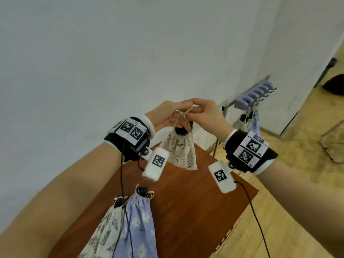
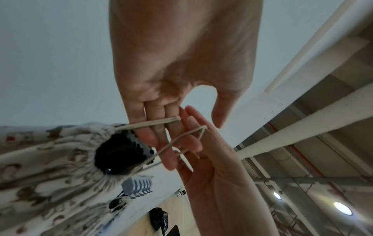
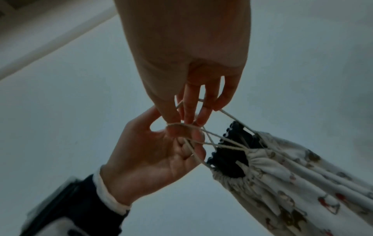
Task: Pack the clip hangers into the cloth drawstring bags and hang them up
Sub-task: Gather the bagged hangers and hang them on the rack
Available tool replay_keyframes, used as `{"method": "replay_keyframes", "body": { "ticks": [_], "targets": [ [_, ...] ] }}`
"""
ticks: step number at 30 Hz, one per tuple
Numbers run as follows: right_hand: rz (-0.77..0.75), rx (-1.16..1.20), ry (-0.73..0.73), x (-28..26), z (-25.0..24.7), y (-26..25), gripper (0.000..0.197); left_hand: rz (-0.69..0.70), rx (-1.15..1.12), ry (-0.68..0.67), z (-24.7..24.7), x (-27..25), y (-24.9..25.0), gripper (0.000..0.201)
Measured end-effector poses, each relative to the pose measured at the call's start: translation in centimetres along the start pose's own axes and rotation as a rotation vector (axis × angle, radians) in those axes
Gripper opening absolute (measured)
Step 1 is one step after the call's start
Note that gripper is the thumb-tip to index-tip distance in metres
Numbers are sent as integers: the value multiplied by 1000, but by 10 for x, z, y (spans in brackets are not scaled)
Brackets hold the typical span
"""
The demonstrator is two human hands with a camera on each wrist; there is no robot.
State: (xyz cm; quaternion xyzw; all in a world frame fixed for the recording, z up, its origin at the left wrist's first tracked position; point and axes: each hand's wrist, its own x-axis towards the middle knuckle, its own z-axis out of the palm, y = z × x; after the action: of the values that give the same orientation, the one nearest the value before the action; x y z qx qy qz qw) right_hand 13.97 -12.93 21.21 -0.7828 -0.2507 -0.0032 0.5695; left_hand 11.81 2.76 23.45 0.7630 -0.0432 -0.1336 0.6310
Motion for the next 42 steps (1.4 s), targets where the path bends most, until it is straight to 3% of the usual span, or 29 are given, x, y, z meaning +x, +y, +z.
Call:
{"method": "replay_keyframes", "body": {
  "ticks": [10, 14, 21, 23, 26, 31, 34, 36, 39, 42],
  "targets": [
    [174, -160, 224, -2, -201, 106, 18, -49, -101, -136, 174, 158, 38, 37],
    [269, -177, -6, -8, -292, 151, 12, -73, -35, -226, 255, 221, 37, 24],
    [424, -259, -123, 1, -438, 226, 20, -170, -106, -235, 358, 316, 41, 20],
    [446, -250, -225, 9, -466, 247, 26, -201, -96, -272, 377, 344, 46, 22],
    [520, -173, -312, 26, -495, 282, 21, -228, -101, -292, 396, 393, 49, 28],
    [529, -114, -305, 79, -528, 351, 19, -259, -22, -224, 407, 481, 44, 36],
    [556, 38, -300, 122, -552, 392, 14, -232, 63, -252, 398, 539, 32, 23],
    [587, 108, -300, 147, -567, 417, 19, -245, 50, -255, 388, 573, 23, 5],
    [630, 134, -403, 187, -588, 448, 30, -282, -12, -267, 375, 619, 17, 23],
    [642, 133, -386, 230, -601, 474, 35, -276, -18, -209, 371, 662, 16, 16]
  ]
}}
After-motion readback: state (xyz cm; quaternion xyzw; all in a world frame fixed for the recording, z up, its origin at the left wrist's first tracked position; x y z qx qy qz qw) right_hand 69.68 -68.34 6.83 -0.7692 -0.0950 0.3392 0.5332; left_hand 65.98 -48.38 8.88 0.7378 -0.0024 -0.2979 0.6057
